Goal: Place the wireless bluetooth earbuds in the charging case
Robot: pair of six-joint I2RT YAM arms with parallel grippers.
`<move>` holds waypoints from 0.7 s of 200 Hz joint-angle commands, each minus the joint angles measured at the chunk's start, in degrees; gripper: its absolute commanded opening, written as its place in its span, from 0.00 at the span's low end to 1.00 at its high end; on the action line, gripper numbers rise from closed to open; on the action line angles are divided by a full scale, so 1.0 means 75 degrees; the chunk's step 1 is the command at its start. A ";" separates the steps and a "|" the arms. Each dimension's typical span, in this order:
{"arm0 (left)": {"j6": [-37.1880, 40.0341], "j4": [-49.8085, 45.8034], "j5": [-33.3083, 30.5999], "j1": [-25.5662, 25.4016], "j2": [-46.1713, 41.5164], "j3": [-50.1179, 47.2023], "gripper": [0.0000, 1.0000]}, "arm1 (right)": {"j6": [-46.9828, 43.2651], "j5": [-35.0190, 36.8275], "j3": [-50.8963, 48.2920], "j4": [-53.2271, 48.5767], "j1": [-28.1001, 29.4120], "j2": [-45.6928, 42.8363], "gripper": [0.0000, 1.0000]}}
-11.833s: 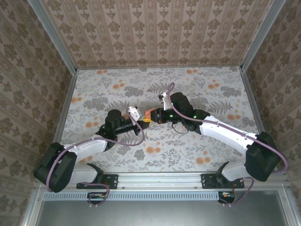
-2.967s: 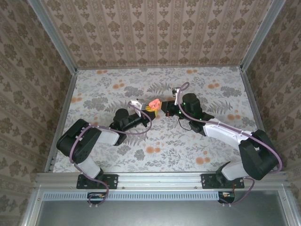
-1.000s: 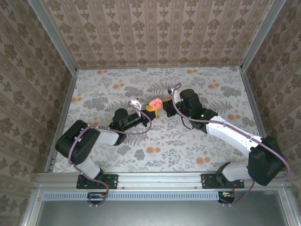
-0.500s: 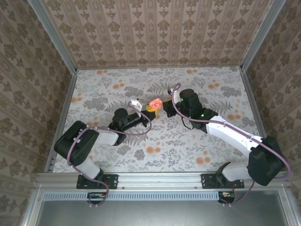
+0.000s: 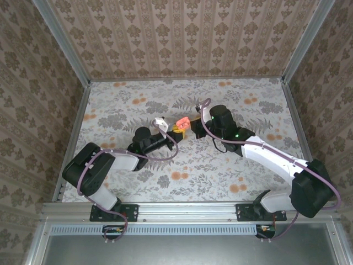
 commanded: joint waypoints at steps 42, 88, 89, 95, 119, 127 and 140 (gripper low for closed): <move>0.0204 0.0168 0.0041 -0.0049 -0.0333 0.0203 0.13 | -0.0016 0.0150 -0.0202 -0.0028 0.0052 -0.0366 0.12; 0.0204 0.0168 0.0025 -0.0049 -0.0372 0.0203 0.13 | 0.0002 0.0153 -0.0248 -0.0075 0.0052 -0.0358 0.13; 0.0204 0.0168 0.0030 -0.0049 -0.0377 0.0209 0.13 | 0.0002 0.0151 -0.0249 -0.0075 0.0052 -0.0363 0.13; 0.0205 0.0168 0.0026 -0.0049 -0.0382 0.0215 0.13 | -0.0004 0.0150 -0.0240 -0.0069 0.0055 -0.0347 0.12; 0.0204 0.0169 0.0030 -0.0045 -0.0381 0.0215 0.13 | 0.0014 0.0138 -0.0252 -0.0027 0.0052 -0.0353 0.14; 0.0204 0.0174 0.0035 -0.0048 -0.0377 0.0209 0.13 | 0.0017 0.0126 -0.0252 -0.0018 0.0052 -0.0362 0.15; 0.0210 0.0162 0.0041 -0.0049 -0.0388 0.0215 0.13 | 0.0014 0.0116 -0.0251 0.0019 0.0052 -0.0362 0.16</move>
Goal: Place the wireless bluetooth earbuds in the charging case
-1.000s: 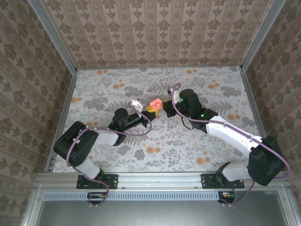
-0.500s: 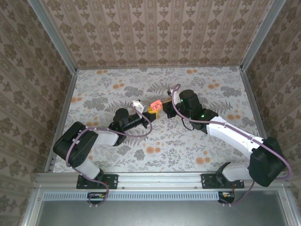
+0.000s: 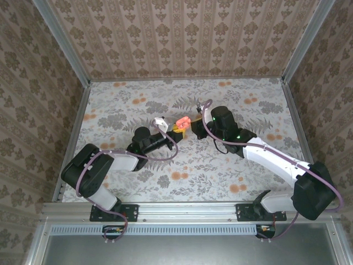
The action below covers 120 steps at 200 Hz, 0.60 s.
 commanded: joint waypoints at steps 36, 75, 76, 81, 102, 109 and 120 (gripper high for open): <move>0.0131 0.0180 0.0048 -0.0049 -0.0257 0.0209 0.13 | -0.0005 0.0082 -0.0091 0.0015 0.0050 -0.0171 0.17; 0.0140 0.0180 0.0050 -0.0049 -0.0276 0.0215 0.13 | 0.0007 0.0064 -0.0106 0.0031 0.0051 -0.0184 0.20; 0.0137 0.0186 0.0050 -0.0049 -0.0271 0.0215 0.13 | 0.0007 0.0065 -0.0105 0.0038 0.0050 -0.0186 0.20; 0.0135 0.0177 0.0050 -0.0049 -0.0267 0.0215 0.13 | 0.0008 0.0065 -0.0108 0.0034 0.0055 -0.0188 0.21; 0.0139 0.0186 0.0050 -0.0049 -0.0271 0.0216 0.13 | 0.0008 0.0065 -0.0136 0.0056 0.0049 -0.0220 0.23; 0.0142 0.0180 0.0059 -0.0046 -0.0275 0.0215 0.13 | 0.0008 0.0050 -0.0149 0.0088 0.0055 -0.0219 0.24; 0.0138 0.0182 0.0059 -0.0049 -0.0270 0.0215 0.13 | 0.0017 0.0043 -0.0155 0.0147 0.0052 -0.0246 0.25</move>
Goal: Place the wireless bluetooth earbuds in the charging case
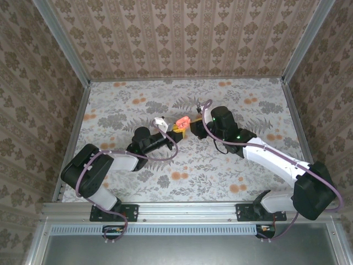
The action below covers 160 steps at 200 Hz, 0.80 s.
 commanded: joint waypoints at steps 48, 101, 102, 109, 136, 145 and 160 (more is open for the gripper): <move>0.0170 0.0134 0.0058 -0.0049 -0.0217 0.0231 0.13 | 0.0016 -0.0083 -0.0161 0.0334 0.0052 -0.0500 0.35; 0.0204 0.0093 0.0072 -0.0043 -0.0208 0.0204 0.13 | 0.0076 -0.0591 -0.0279 0.0613 0.0030 -0.1216 0.42; 0.0205 0.0101 0.0073 -0.0046 -0.0215 0.0203 0.13 | 0.0081 -0.0608 -0.0272 0.0619 0.0030 -0.1228 0.42; 0.0199 0.0104 0.0070 -0.0048 -0.0217 0.0191 0.13 | 0.0107 -0.0736 -0.0266 0.0614 0.0003 -0.1311 0.43; 0.0230 0.0076 0.0086 -0.0049 -0.0237 0.0157 0.13 | 0.0401 -0.1253 -0.0044 0.0280 -0.0133 -0.1416 0.44; 0.0239 0.0073 0.0103 -0.0049 -0.0234 0.0144 0.13 | 0.0496 -0.1427 0.0043 0.0157 -0.0158 -0.1399 0.45; 0.0247 0.0074 0.0096 -0.0048 -0.0266 0.0125 0.13 | 0.0796 -0.1513 0.0239 -0.0171 -0.0221 -0.1314 0.45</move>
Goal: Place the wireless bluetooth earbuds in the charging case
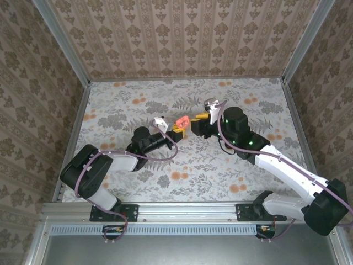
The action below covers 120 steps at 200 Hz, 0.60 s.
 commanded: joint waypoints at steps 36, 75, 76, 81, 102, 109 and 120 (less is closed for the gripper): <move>0.0217 0.0058 0.0086 -0.0049 -0.0270 0.0117 0.13 | 0.1650 -0.1271 0.0963 -0.1387 -0.0567 0.0481 0.45; 0.0208 0.0042 0.0109 -0.0049 -0.0278 0.0118 0.13 | 0.2432 -0.1675 0.1032 -0.1401 -0.0900 0.0887 0.44; 0.0202 0.0042 0.0113 -0.0049 -0.0275 0.0118 0.13 | 0.2440 -0.1687 0.1037 -0.1401 -0.0896 0.0895 0.44; 0.0197 0.0044 0.0115 -0.0049 -0.0284 0.0118 0.13 | 0.2473 -0.1702 0.1041 -0.1373 -0.0914 0.0944 0.44; 0.0185 0.0044 0.0106 -0.0060 -0.0293 0.0113 0.12 | 0.2653 -0.1929 0.1039 -0.1089 -0.0926 0.1180 0.40; 0.0171 0.0042 0.0104 -0.0059 -0.0296 0.0117 0.12 | 0.2714 -0.2046 0.1048 -0.1011 -0.0927 0.1273 0.38; 0.0174 0.0032 0.0094 -0.0060 -0.0303 0.0118 0.12 | 0.2803 -0.2162 0.1067 -0.0922 -0.0927 0.1410 0.36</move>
